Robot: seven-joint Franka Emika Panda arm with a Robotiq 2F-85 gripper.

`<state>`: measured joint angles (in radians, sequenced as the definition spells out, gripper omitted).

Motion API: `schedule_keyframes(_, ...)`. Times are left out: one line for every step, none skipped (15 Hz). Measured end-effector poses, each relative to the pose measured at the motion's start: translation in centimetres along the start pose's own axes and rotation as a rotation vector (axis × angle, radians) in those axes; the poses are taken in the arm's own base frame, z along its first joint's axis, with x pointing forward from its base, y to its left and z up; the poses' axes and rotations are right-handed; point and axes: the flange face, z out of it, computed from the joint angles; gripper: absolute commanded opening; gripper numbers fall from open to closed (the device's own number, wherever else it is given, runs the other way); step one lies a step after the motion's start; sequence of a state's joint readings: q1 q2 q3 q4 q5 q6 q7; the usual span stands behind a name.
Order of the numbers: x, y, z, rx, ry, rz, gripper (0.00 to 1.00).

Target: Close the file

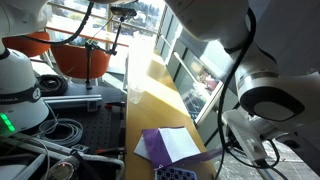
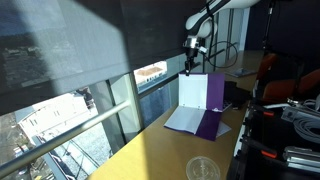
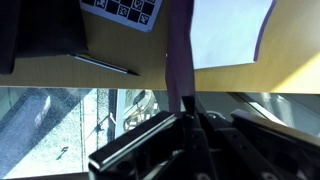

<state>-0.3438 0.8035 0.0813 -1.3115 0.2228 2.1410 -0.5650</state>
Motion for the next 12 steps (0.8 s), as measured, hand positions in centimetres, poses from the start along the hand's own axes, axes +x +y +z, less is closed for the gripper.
schedule_keyframes(0.0,-0.9,-1.2,-0.010,0.000,-0.013,0.00)
schedule_keyframes(-0.1,-1.7,-1.9,-0.016,-0.002,-0.023,0.00)
schedule_keyframes(-0.4,-2.4,-2.4,-0.019,-0.010,-0.032,0.00)
schedule_keyframes(-0.8,-3.0,-2.4,-0.018,-0.022,-0.037,0.00)
schedule_keyframes(-1.3,-3.6,-2.1,-0.015,-0.038,-0.041,0.00)
schedule_keyframes(-1.9,-4.1,-1.6,-0.009,-0.055,-0.043,0.00)
schedule_keyframes(-2.5,-4.6,-0.9,-0.003,-0.072,-0.045,0.00)
schedule_keyframes(-3.0,-5.1,-0.1,-0.002,-0.086,-0.049,0.00)
schedule_keyframes(-3.5,-5.5,0.6,-0.007,-0.100,-0.057,0.00)
schedule_keyframes(-3.8,-5.7,1.2,-0.016,-0.108,-0.065,0.00)
schedule_keyframes(-4.0,-5.9,1.6,-0.028,-0.114,-0.076,0.00)
schedule_keyframes(-4.0,-6.2,1.9,-0.045,-0.117,-0.091,0.00)
